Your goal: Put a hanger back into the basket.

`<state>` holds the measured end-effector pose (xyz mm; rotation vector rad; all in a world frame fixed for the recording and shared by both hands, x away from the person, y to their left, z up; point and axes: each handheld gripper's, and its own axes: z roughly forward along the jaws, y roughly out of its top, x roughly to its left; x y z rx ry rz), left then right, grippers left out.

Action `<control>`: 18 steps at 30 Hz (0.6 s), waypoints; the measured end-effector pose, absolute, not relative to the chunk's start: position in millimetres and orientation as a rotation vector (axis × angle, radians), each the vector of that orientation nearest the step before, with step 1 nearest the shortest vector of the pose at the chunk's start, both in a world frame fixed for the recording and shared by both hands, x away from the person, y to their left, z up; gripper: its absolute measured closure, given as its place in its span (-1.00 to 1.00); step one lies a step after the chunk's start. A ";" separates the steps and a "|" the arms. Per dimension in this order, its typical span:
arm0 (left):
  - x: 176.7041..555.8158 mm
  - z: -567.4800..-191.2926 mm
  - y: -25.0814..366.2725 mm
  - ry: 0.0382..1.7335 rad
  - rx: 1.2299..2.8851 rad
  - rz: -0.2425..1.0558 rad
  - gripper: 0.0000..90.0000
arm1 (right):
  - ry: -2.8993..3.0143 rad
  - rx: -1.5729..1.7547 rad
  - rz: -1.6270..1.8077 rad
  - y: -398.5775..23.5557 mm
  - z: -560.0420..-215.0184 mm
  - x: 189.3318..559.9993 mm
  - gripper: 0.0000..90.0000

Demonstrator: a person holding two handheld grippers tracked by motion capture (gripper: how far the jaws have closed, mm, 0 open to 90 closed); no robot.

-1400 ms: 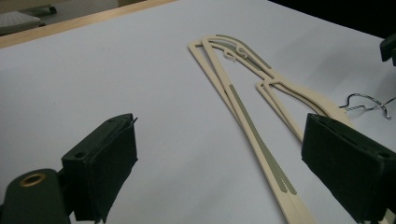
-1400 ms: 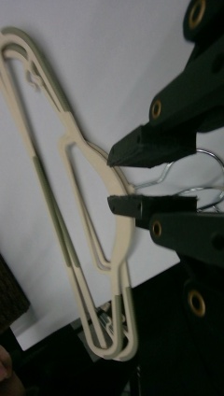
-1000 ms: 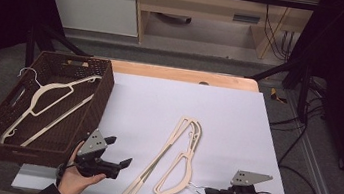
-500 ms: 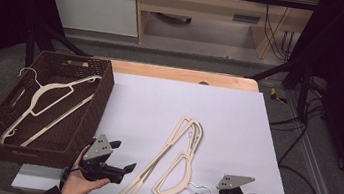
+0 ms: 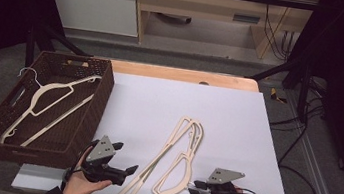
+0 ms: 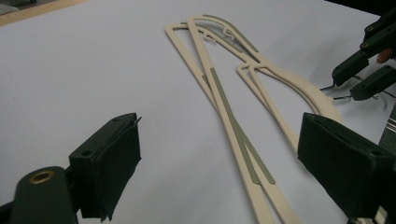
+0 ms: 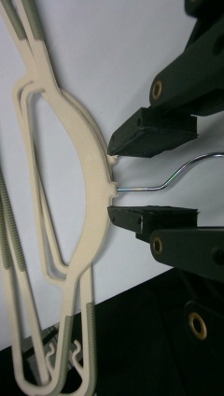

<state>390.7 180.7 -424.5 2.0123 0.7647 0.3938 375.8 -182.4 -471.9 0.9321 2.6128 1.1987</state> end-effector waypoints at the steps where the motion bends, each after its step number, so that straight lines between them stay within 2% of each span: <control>1: 390.8 -424.7 180.7 0.764 2.015 0.393 -0.71 | 2.619 0.933 1.183 -180.6 -472.3 375.9 0.44; 5: 390.4 -425.3 179.5 0.763 2.019 0.390 -0.71 | 2.648 0.943 1.124 -173.5 -476.8 375.8 0.56; 14: 388.7 -427.0 173.2 0.758 2.034 0.371 -0.71 | 2.633 0.947 1.043 -167.4 -475.4 373.0 0.96; 18: 388.3 -427.5 167.3 0.750 2.042 0.353 -0.70 | 2.658 0.938 1.052 -168.2 -474.6 376.0 0.98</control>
